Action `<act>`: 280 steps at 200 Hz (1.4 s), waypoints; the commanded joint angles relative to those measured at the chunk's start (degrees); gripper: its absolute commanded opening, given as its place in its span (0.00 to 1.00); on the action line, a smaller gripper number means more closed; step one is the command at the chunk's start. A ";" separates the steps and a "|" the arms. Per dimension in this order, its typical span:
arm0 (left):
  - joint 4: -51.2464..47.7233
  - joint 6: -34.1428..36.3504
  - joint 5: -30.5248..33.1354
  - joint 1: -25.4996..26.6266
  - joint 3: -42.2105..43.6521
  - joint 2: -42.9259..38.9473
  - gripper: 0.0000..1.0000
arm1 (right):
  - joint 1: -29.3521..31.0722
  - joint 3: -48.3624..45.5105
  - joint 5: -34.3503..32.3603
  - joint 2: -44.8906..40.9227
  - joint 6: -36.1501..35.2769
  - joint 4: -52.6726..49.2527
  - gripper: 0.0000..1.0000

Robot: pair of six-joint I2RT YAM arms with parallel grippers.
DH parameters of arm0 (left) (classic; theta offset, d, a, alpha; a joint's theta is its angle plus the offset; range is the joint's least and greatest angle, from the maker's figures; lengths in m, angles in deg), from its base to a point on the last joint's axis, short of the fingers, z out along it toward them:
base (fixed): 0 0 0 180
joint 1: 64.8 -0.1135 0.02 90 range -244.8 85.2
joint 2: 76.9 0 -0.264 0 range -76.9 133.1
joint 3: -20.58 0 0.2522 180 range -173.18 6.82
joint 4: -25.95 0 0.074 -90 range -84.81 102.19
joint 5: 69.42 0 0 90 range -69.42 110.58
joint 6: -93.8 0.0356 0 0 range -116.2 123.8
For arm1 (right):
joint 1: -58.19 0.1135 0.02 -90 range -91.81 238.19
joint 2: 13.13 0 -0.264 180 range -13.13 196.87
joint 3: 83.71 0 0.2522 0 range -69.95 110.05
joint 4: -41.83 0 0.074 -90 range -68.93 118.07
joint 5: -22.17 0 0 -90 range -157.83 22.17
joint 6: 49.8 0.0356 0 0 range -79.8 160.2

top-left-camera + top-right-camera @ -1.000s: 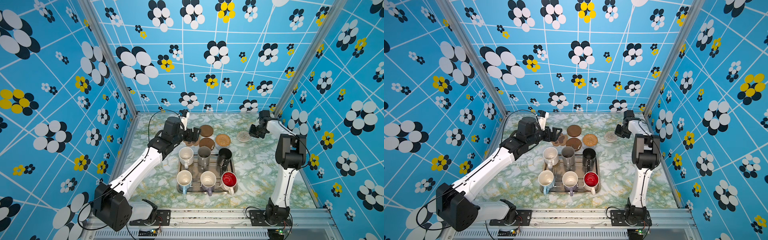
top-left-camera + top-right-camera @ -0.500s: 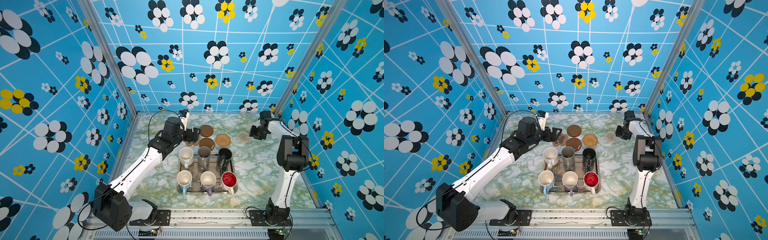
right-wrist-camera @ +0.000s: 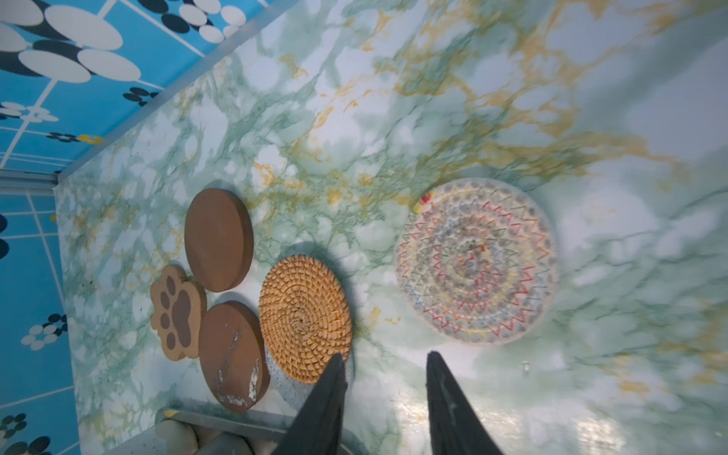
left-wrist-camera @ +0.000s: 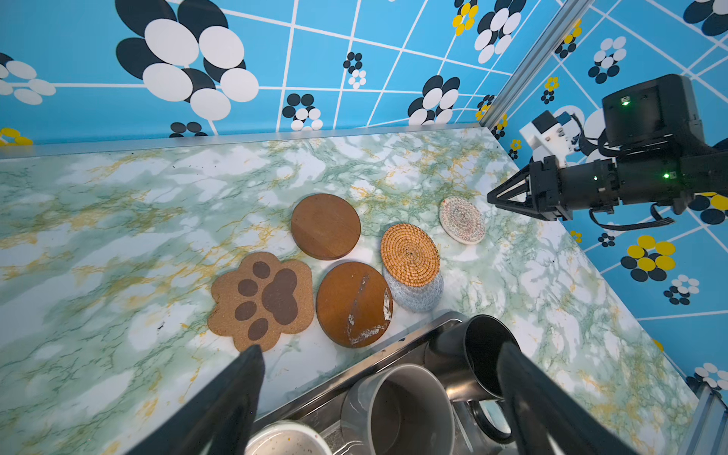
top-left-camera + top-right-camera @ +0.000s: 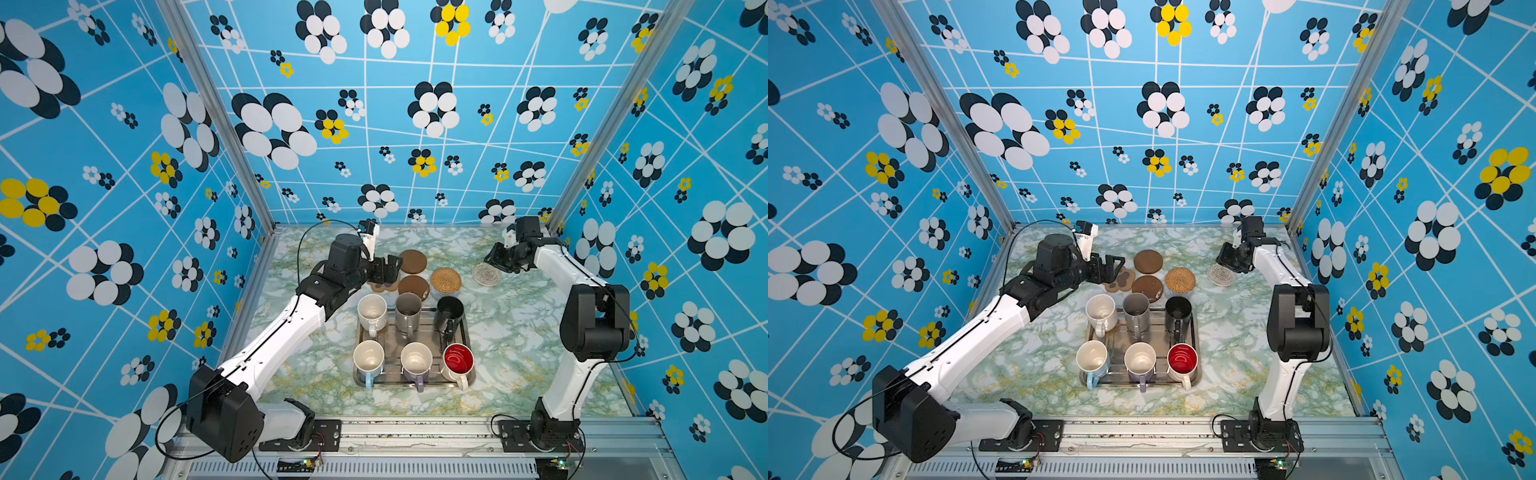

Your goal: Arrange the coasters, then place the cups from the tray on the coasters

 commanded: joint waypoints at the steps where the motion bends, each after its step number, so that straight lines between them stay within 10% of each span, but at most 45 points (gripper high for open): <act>1: 1.05 -0.49 0.06 0.46 0.52 -1.33 0.94 | 1.10 -1.23 4.16 3.09 2.80 2.93 0.35; 280: 0.08 -0.52 1.61 0.55 -0.38 -0.29 0.94 | 7.25 0.20 11.88 15.31 8.14 8.49 0.28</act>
